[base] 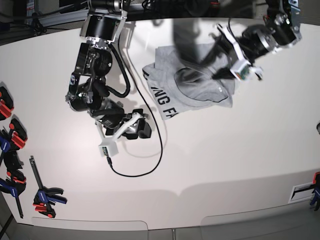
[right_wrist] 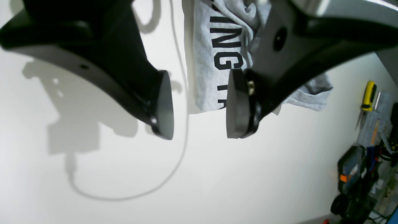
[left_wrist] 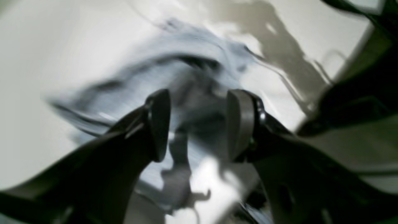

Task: Fold the T-shirt properly
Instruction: 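Lift the left gripper off the shirt and move it over the bundle, then lower the left gripper onto the bundle's folded edge and pinch it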

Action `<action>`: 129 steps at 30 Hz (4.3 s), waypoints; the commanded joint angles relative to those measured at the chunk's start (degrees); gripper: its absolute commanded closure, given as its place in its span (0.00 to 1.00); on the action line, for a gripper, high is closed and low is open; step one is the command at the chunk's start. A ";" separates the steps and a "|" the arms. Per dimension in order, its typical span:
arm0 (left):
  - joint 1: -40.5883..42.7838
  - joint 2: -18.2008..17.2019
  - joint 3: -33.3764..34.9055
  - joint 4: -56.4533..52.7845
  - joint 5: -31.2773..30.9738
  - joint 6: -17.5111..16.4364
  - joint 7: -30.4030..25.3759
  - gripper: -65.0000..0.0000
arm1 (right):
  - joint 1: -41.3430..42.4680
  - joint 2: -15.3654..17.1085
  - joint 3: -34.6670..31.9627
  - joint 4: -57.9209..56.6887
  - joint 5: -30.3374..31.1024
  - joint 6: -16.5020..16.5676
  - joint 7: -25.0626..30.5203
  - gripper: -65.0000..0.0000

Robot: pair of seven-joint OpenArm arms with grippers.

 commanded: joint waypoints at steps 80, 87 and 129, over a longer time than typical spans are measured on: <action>-0.83 13.29 18.75 -9.22 27.52 26.64 -3.87 1.00 | 1.31 -0.14 -0.20 1.14 1.88 0.70 1.40 0.60; -0.81 13.29 18.75 -7.13 31.12 26.67 -2.40 1.00 | 1.31 -0.14 -0.20 1.14 1.88 0.68 1.40 0.60; 5.90 7.43 18.69 4.98 41.46 33.03 1.97 1.00 | 1.31 -0.02 -0.20 1.14 1.86 0.68 1.42 0.60</action>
